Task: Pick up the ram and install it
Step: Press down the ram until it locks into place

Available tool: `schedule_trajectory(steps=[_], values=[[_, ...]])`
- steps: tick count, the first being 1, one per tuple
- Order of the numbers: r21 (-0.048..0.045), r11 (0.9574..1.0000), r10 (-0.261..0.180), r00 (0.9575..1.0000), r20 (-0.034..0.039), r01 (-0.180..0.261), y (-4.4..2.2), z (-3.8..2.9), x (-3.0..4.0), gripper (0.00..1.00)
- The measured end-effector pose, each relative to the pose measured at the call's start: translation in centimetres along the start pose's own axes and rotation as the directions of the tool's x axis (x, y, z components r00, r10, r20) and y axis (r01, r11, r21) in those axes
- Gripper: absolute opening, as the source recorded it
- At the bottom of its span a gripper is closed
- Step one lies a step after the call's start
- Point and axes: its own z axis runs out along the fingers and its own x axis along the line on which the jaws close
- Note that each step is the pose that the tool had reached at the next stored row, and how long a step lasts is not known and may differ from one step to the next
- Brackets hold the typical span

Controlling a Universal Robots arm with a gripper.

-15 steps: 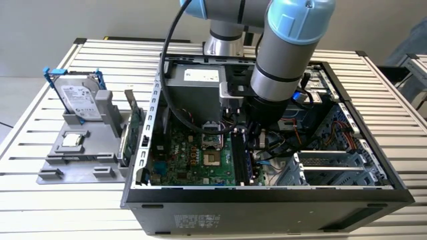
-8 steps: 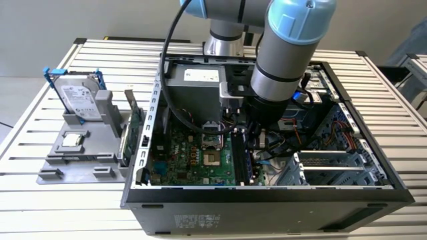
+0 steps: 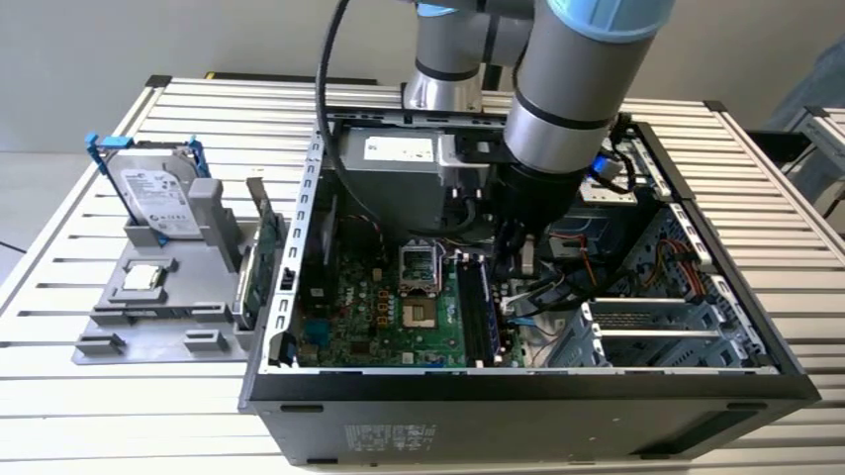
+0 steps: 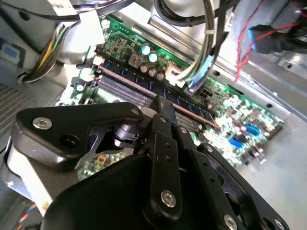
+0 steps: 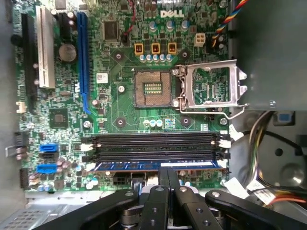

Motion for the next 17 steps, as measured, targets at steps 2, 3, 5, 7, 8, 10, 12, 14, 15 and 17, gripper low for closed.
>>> schedule_trajectory(steps=[2, 3, 5, 7, 8, 10, 12, 14, 15, 17], values=[[0.0, 1.0, 0.0, 1.0, 0.0001, 0.0, 0.02, -0.83, 0.0, 0.0], [0.0, 1.0, 0.0, 1.0, -0.0001, 0.0, 0.03, -1.29, 0.01, 0.0], [0.0, 1.0, 0.0, 1.0, -0.0001, 0.0, 0.05, -2.17, 0.02, 0.0], [0.0, 1.0, 0.0, 1.0, 0.0001, 0.0, 0.06, -2.99, 0.03, 0.0], [0.0, 1.0, 0.0, 1.0, -0.0001, 0.0, 0.07, -3.35, 0.03, 0.0], [0.0, 1.0, 0.0, 1.0, 0.0001, 0.0, 0.08, -4.01, 0.04, 0.0], [0.0001, 1.0, 0.0, 1.0, 0.0001, 0.0, 0.09, -4.68, 0.05, 0.0], [0.0, 1.0, 0.0, 1.0, 0.0, 0.0, 0.1, -5.09, 0.05, 0.0], [0.0, 1.0, 0.0, 1.0, -0.0001, 0.0, 0.1, -5.24, 0.06, 0.0], [-0.0001, 1.0, 0.0, 1.0, -0.0001, 0.0, 0.11, -5.58, 0.06, 0.0]])
